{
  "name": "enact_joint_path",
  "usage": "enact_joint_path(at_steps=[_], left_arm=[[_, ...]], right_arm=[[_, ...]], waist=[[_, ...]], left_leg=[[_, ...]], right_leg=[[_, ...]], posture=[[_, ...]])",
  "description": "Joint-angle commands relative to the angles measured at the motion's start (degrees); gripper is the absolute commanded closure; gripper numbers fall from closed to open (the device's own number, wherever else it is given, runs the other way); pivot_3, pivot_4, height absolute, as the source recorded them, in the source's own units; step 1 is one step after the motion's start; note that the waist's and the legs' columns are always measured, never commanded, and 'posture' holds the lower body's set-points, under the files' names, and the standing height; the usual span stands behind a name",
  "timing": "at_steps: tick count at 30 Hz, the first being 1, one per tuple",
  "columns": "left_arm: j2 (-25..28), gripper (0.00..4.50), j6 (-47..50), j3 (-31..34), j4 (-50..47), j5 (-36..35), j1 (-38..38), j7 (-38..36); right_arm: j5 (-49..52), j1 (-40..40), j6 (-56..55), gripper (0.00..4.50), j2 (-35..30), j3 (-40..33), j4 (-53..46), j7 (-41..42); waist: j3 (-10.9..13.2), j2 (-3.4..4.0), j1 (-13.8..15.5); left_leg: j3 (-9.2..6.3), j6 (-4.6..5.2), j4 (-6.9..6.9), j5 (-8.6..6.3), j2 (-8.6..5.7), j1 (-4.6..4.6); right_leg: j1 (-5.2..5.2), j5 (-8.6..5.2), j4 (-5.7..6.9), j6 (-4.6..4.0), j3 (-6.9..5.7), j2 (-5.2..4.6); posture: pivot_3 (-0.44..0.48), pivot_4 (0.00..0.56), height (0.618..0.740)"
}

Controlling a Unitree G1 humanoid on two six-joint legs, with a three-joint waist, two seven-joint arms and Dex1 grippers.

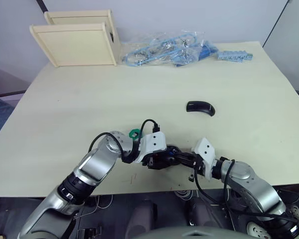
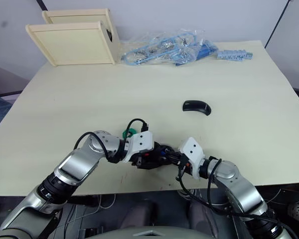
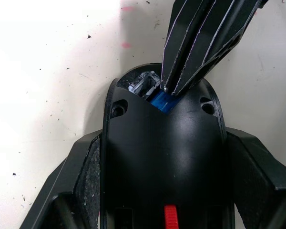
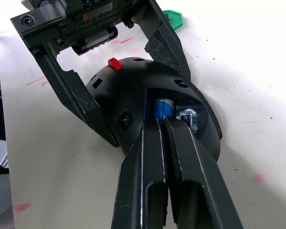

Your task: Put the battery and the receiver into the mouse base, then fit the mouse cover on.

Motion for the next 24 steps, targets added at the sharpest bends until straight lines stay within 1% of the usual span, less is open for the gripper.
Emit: enact_joint_path(at_steps=[1, 3, 5, 8, 14, 20, 22, 24], left_arm=[[0.0, 1.56, -0.1, -1.0, -1.4, -0.1, 0.1, -0.5], [-0.1, 1.56, -0.1, -1.1, -1.3, -0.1, 0.0, -0.5], [-0.1, 1.56, 0.0, -1.0, -1.4, -0.1, 0.1, -0.5], [-0.1, 1.56, 0.2, -1.1, -1.7, -0.2, 0.3, -0.4], [0.0, 1.56, 0.0, -1.1, -2.0, -0.2, 0.7, -0.4], [-0.1, 1.56, -0.3, -1.1, -2.0, -0.1, 0.8, -0.4], [-0.1, 1.56, -0.4, -1.1, -1.9, -0.1, 0.9, -0.4], [0.0, 1.56, -0.6, -1.0, -1.8, -0.1, 0.9, -0.3]], right_arm=[[-3.3, 2.5, 5.6, 4.37, -1.1, 3.8, 7.8, -0.3], [-3.1, 2.7, 4.5, 4.37, -1.1, 3.3, 7.5, 0.0], [-0.7, 3.2, 3.1, 4.37, -0.2, 1.1, 5.7, 0.4], [4.1, 3.5, 2.4, 4.37, 0.3, -4.2, 0.2, 1.3], [8.7, 3.8, 1.3, 4.37, -3.6, -11.8, -5.8, 4.8], [12.8, 4.8, 1.7, 4.37, -6.7, -16.7, -9.4, 7.3], [13.3, 5.5, 1.0, 4.37, -8.7, -17.9, -10.6, 9.3], [15.6, 6.8, 0.7, 4.37, -11.4, -21.9, -12.4, 11.5]], waist=[[0.0, 0.00, 0.0], [0.0, 0.00, 0.0], [0.0, 0.00, 0.0], [0.1, 0.05, 0.2], [0.4, 0.11, 0.3], [0.6, 0.17, 0.4], [0.7, 0.20, 0.5], [0.8, 0.22, 0.6]], left_leg=[[0.00, 0.00, 0.00, 0.00, 0.01, 0.00], [0.00, 0.00, 0.00, 0.00, 0.01, 0.00], [-0.01, 0.00, 0.00, 0.00, 0.01, 0.00], [-0.02, 0.00, -0.01, 0.00, 0.02, -0.04], [-0.01, 0.00, 0.00, 0.00, 0.01, -0.15], [-0.05, 0.00, -0.01, 0.00, 0.01, -0.22], [-0.04, 0.00, 0.00, 0.00, 0.01, -0.23], [-0.02, 0.00, 0.00, 0.00, 0.01, -0.24]], right_leg=[[0.00, 0.00, -0.01, 0.00, -0.01, 0.00], [-0.01, 0.01, -0.01, 0.00, 0.00, 0.01], [0.00, 0.01, -0.01, 0.00, 0.00, 0.01], [-0.02, 0.01, -0.02, 0.00, -0.01, 0.00], [-0.06, 0.02, -0.07, 0.01, -0.02, -0.02], [-0.09, 0.01, -0.09, 0.01, -0.07, -0.02], [-0.09, 0.01, -0.09, 0.02, -0.08, -0.03], [-0.09, 0.01, -0.11, 0.02, -0.07, -0.05]], posture=[[0.000, 0.150, 0.740], [0.000, 0.150, 0.740], [0.000, 0.150, 0.740], [0.000, 0.150, 0.740], [0.000, 0.150, 0.740], [0.000, 0.150, 0.740], [0.000, 0.150, 0.740], [0.000, 0.150, 0.740]])
